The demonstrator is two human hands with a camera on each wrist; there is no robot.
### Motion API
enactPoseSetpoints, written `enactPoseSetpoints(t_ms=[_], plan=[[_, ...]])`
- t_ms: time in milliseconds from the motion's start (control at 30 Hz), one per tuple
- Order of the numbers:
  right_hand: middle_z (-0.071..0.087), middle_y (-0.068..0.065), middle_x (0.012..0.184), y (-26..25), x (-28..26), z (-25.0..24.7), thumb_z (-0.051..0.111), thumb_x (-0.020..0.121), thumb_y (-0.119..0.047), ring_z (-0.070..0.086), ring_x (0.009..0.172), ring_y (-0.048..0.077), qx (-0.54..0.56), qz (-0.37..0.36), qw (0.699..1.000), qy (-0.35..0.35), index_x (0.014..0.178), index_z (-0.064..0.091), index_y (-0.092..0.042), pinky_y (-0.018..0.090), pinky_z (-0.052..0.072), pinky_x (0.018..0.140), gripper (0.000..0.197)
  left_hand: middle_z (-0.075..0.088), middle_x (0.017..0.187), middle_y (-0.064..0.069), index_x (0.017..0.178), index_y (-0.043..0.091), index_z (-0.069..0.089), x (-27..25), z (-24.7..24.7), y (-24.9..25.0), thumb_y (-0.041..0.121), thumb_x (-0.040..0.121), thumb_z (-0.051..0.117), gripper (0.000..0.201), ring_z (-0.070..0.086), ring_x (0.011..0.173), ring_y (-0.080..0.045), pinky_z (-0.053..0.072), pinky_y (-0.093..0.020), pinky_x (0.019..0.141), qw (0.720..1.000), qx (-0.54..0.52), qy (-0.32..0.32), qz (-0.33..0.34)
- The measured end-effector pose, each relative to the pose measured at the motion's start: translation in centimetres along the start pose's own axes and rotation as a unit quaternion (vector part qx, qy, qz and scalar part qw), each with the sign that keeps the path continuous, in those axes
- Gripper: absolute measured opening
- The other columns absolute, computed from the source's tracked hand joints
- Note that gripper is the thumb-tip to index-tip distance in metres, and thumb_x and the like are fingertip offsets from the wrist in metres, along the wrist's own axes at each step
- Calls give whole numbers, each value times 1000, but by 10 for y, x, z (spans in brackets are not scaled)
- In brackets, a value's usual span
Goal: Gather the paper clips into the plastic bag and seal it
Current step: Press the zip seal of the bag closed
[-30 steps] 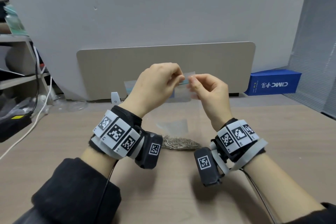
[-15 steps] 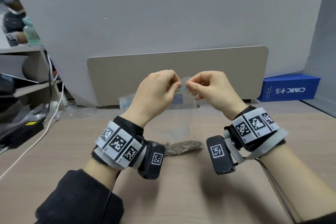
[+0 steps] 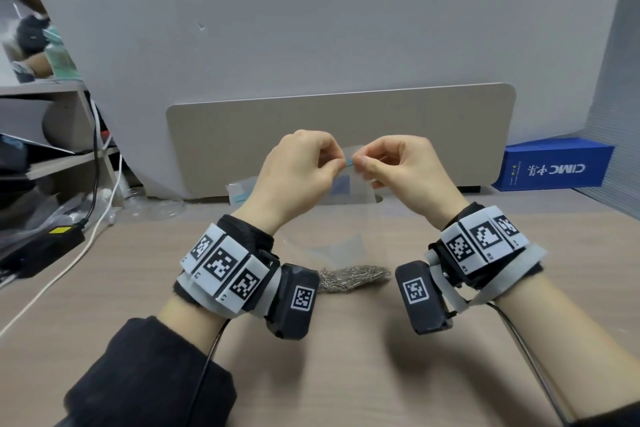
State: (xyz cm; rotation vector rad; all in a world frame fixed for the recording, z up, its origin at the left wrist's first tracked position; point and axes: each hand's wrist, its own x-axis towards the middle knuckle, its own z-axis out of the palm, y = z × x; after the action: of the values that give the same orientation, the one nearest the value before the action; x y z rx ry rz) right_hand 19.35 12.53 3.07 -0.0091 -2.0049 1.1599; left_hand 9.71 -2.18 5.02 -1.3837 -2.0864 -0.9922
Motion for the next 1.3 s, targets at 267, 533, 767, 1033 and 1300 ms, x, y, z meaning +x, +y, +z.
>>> enactPoseSetpoints(t_ms=[267, 533, 767, 1033, 1300], plan=[[66, 4, 67, 2, -1, 4, 68, 86, -6, 59, 62, 13, -37, -41, 998, 24, 79, 71, -4, 42, 54, 65, 8, 66, 76, 7, 79, 21, 64, -3, 2, 6, 23, 86, 59, 9, 61, 76, -22, 51, -39, 68, 998, 57, -1, 9], [67, 4, 66, 4, -2, 5, 69, 86, -12, 59, 60, 18, -69, -47, 996, 18, 75, 69, -9, 31, 49, 59, 11, 66, 82, 9, 84, 24, 63, -5, 4, 11, 27, 90, 57, 8, 61, 83, -19, 47, -34, 68, 996, 87, -2, 9], [66, 3, 66, 4, -1, 5, 70, 87, -13, 57, 58, 9, -27, -9, 1000, -2, 78, 70, -8, 27, 49, 60, 10, 68, 89, 5, 89, 22, 65, -5, 0, 9, 28, 90, 57, 10, 61, 89, -21, 45, -33, 69, 992, 125, -21, -8], [67, 8, 63, 4, -2, 2, 72, 83, -8, 58, 57, 12, -16, -26, 999, 39, 72, 72, -5, 33, 50, 62, 12, 70, 87, 10, 85, 24, 68, -4, -2, 9, 35, 88, 63, 13, 62, 87, -17, 50, -36, 73, 996, 87, -15, -14], [67, 24, 73, 4, -1, -1, 70, 87, -12, 59, 65, 22, 16, 7, 1000, 13, 79, 70, -4, 49, 53, 63, 11, 71, 82, 9, 80, 23, 70, -4, -2, 6, 25, 82, 64, 6, 65, 87, -17, 52, -36, 73, 997, 73, 12, -28]])
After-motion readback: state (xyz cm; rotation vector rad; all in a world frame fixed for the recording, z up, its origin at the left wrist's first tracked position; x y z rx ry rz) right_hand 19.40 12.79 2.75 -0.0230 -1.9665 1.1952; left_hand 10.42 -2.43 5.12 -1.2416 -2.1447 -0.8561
